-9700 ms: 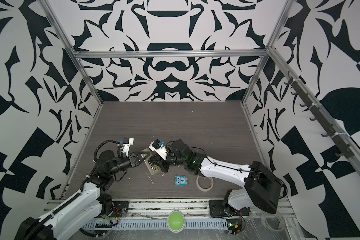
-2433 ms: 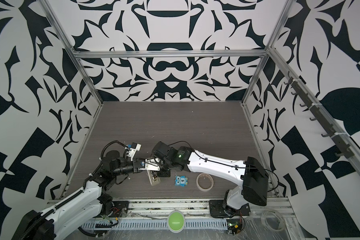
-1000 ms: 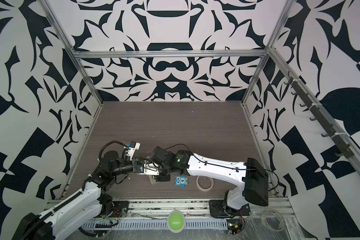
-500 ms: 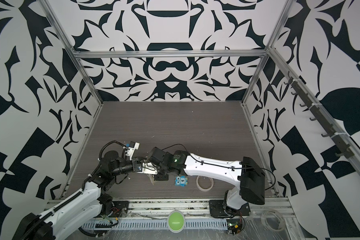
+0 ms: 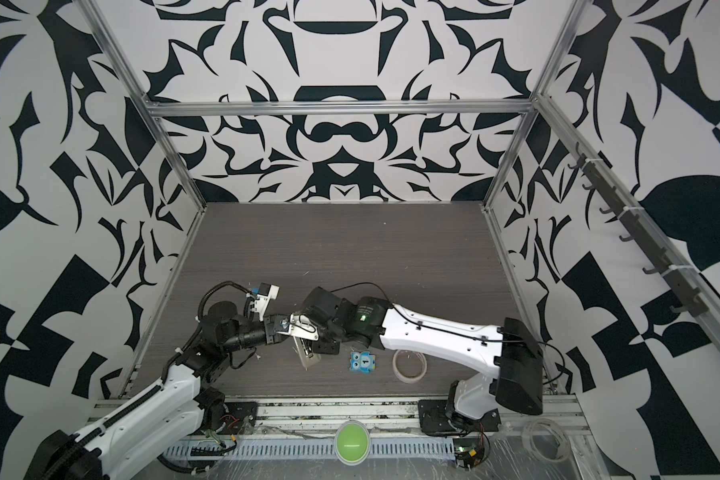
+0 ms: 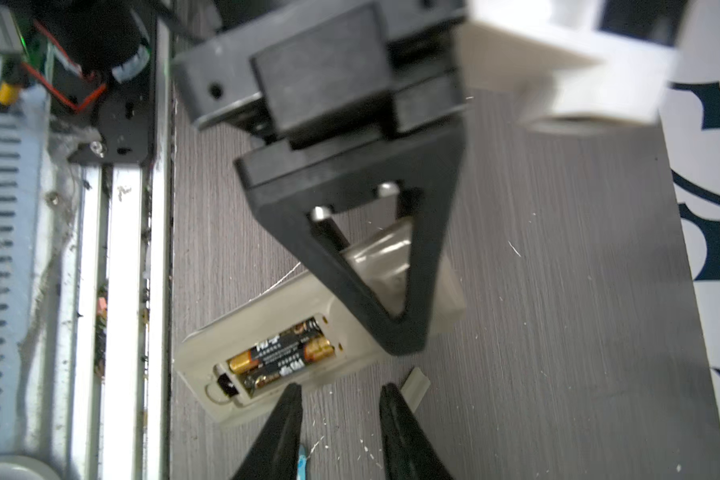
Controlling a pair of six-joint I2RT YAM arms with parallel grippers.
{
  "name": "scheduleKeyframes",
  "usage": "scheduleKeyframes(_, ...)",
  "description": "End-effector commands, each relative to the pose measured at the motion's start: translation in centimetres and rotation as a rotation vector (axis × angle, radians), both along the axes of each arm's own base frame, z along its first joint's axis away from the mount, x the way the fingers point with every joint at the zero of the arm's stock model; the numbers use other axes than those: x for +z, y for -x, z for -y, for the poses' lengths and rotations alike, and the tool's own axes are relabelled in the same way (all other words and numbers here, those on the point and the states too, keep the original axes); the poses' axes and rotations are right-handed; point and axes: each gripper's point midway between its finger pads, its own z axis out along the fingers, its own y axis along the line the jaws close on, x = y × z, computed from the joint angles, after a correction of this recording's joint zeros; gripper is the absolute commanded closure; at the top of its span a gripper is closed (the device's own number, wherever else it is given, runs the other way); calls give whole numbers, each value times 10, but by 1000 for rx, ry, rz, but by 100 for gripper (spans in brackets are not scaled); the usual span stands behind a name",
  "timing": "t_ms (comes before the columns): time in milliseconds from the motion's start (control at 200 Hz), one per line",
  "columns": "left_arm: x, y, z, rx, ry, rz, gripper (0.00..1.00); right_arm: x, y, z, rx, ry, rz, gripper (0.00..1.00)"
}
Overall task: Load the batteries into the remote control
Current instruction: 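Open the right gripper and lift it off the batteries, then move the right gripper over the beige battery cover on the table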
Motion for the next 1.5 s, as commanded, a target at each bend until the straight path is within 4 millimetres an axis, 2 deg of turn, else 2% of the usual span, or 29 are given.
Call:
scheduleKeyframes(0,10,-6,-2,24,-13,49,100,22,-9,9,-69,-84,-25,56)
scheduleKeyframes(160,5,-15,-12,93,-27,44,100,32,-39,35,-220,-145,-101,46)
scheduleKeyframes(205,3,-18,-15,110,-33,40,100,29,-49,43,-270,-151,-133,43)
scheduleKeyframes(350,0,-24,-19,150,-41,42,100,7,-81,66,-437,-113,-224,35)
scheduleKeyframes(490,-1,-27,-22,176,-48,49,100,-23,-95,75,-525,-47,-309,30)
scheduleKeyframes(665,-5,-30,-28,222,-53,48,100,-53,-103,76,-591,5,-372,22)
scheduleKeyframes(1025,-7,-30,-32,249,-42,46,100,-116,-110,75,-655,164,-453,17)
scheduleKeyframes(1495,-11,-32,-33,260,-46,48,100,-148,-112,74,-675,240,-484,18)
